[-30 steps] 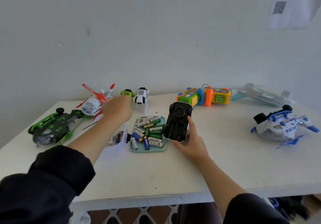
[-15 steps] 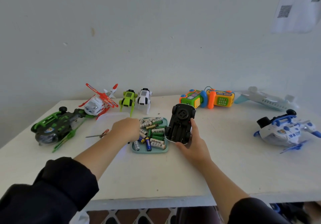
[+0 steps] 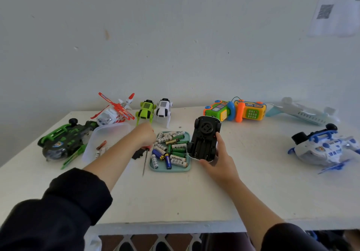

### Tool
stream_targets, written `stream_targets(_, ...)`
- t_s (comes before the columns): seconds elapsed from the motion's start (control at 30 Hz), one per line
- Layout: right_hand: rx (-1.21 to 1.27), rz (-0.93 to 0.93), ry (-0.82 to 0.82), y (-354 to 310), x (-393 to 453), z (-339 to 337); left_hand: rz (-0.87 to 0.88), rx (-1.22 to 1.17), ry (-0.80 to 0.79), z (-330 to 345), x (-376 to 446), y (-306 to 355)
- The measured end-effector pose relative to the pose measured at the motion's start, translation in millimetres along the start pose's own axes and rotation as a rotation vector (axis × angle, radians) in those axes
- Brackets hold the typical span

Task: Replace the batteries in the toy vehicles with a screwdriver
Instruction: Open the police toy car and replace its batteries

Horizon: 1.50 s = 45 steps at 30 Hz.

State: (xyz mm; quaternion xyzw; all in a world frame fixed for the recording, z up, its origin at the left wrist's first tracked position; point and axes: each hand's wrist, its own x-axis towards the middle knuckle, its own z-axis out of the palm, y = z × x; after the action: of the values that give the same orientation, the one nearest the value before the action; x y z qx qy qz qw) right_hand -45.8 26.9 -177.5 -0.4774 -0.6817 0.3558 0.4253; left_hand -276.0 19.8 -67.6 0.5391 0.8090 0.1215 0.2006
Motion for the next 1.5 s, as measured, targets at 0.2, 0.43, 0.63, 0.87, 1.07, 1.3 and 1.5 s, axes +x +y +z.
stream_targets(0.2,0.033,-0.026,-0.002,1.6,1.4,-1.1,-0.029,0.316,0.069,26.5,6.4,-13.1)
stream_targets(0.43,0.041,-0.028,0.003,3.9,5.2,-1.6,0.459,0.289,0.222,29.2,-9.7,7.4)
stream_targets(0.63,0.052,-0.025,0.001,4.9,5.3,-1.7,0.792,0.546,-0.008,61.4,-29.9,18.1)
stream_targets(0.87,0.049,-0.033,0.000,5.6,6.0,-1.4,0.695,-0.039,0.040,53.7,-24.2,18.9)
stream_targets(1.07,0.051,-0.022,0.017,2.2,5.6,-0.8,0.591,-0.487,0.248,63.2,-26.9,43.9)
stream_targets(1.3,-0.061,-0.026,0.021,-6.4,2.4,-5.2,0.752,-0.143,0.473,90.6,-18.0,47.9)
stream_targets(1.5,-0.071,-0.050,0.024,-11.4,0.6,-5.1,0.714,-0.002,0.464,85.0,-5.6,48.8)
